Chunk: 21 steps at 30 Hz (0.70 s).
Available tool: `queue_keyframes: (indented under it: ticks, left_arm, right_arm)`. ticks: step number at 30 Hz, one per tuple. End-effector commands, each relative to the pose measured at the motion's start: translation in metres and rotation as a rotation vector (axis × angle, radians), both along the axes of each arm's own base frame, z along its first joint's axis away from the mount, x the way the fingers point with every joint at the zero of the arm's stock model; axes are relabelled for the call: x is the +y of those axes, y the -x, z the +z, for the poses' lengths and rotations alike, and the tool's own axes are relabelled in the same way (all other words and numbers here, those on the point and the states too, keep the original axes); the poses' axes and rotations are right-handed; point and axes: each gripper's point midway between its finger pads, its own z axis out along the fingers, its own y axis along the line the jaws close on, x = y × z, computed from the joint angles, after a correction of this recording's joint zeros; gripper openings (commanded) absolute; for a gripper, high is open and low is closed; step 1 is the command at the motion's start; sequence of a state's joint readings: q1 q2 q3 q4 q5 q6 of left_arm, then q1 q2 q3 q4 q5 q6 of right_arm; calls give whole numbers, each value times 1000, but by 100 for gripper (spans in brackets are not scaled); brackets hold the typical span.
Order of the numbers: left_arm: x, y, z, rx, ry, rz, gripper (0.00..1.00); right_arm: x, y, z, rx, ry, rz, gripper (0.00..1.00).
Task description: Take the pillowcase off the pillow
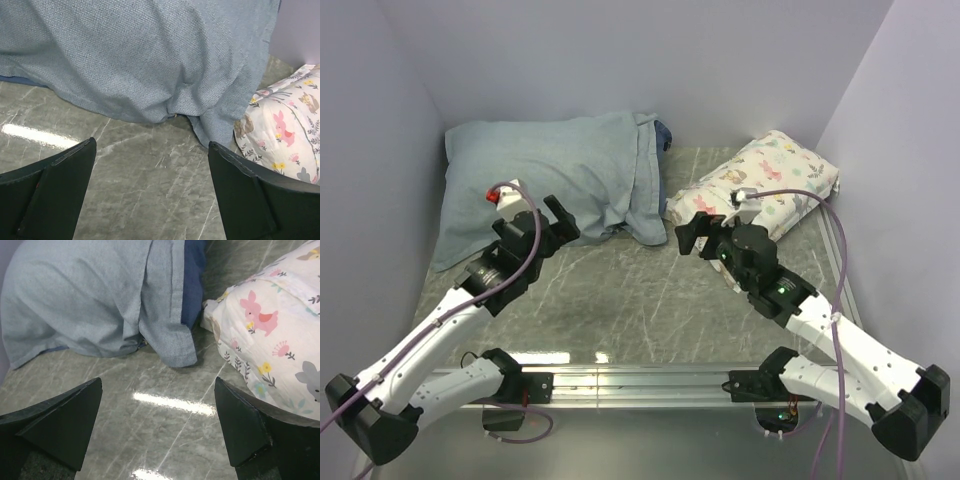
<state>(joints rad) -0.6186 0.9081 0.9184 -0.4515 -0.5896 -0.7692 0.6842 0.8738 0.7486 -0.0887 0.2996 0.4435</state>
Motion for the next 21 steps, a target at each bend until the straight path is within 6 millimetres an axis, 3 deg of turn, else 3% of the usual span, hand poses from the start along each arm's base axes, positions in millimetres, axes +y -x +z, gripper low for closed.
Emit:
queue_keyframes:
  ticks: [1, 4, 5, 6, 8, 9, 11, 12, 15, 21]
  left_arm:
    - [-1, -12, 4, -29, 15, 40, 99]
    - [10, -30, 4, -31, 65, 112, 99]
    - [5, -39, 0, -13, 103, 86, 99]
    - [26, -51, 1, -14, 126, 147, 99]
    - [39, -68, -3, -16, 162, 192, 99]
    - [57, -75, -7, -16, 159, 260, 99]
    - [75, -85, -25, 25, 137, 333, 99]
    - [93, -90, -31, 38, 145, 380, 99]
    - [116, -103, -52, 39, 191, 419, 99]
    - [137, -117, -89, 63, 198, 416, 99]
  right_arm:
    - [16, -10, 19, -46, -2, 56, 100]
    - [28, -35, 20, -26, 1, 68, 100]
    - [39, -40, 20, -11, -2, 113, 100]
    - [54, -59, 23, -12, 1, 125, 100]
    - [65, -80, 20, -1, 48, 124, 98]
    - [77, -100, 14, 20, 69, 120, 98]
    - [84, -119, 7, 25, 107, 109, 97]
    - [93, -134, -1, 39, 122, 105, 97]
    - [99, -157, -26, 73, 167, 87, 97]
    - [104, -174, -82, 172, 184, 88, 97]
